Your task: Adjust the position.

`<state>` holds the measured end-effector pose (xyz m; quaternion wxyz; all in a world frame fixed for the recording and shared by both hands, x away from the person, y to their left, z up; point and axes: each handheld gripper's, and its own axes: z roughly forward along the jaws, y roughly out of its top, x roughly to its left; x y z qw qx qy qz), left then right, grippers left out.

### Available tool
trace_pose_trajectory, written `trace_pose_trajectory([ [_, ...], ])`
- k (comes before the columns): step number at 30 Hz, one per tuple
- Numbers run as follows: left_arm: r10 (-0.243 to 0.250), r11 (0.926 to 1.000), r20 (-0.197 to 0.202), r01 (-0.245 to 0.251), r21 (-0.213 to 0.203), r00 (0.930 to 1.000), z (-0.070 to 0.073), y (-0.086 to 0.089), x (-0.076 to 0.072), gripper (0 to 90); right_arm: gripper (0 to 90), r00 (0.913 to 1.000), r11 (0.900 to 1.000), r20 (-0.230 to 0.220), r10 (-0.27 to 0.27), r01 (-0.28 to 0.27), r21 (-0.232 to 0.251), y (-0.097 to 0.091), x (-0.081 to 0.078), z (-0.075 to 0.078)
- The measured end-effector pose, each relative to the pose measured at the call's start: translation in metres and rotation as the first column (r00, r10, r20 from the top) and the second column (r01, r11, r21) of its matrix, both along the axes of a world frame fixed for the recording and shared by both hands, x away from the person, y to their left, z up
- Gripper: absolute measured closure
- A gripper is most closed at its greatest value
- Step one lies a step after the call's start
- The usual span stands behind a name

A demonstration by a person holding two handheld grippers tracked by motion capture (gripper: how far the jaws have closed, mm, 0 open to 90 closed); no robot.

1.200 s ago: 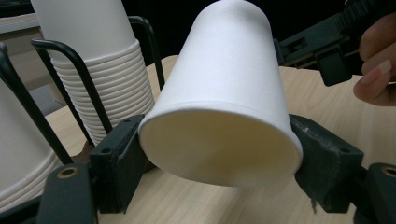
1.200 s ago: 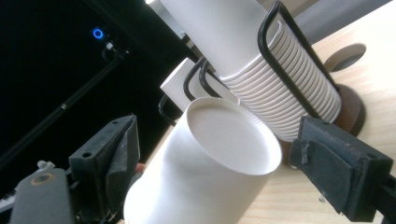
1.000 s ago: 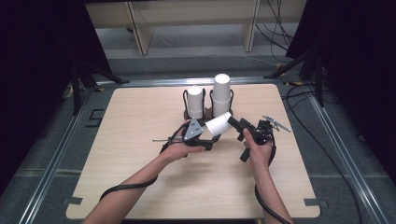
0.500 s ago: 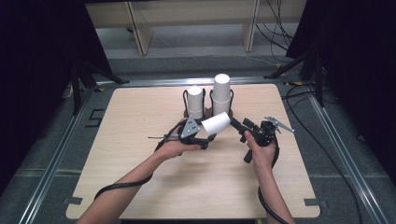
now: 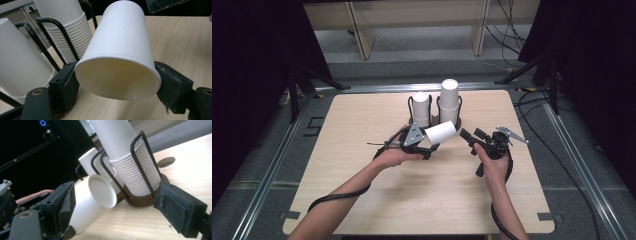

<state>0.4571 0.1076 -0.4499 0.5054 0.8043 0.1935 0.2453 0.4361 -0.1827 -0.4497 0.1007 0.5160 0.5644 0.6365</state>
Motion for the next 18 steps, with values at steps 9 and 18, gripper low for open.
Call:
trace_pose_trajectory([
  [9, -0.006, 0.9988, -0.004, 0.007, 0.049, 1.0, 0.004, 0.005, 0.0, 25.0, 17.2, 1.0, 0.9998, -0.001, -0.003, 0.003, -0.022, -0.002, -0.002, -0.002],
  [18, -0.015, 0.9965, -0.001, 0.015, 0.082, 0.9999, 0.009, 0.01, -0.001, 25.5, 17.9, 0.9999, 0.9987, -0.002, 0.013, -0.013, -0.05, 0.001, -0.004, -0.002],
])
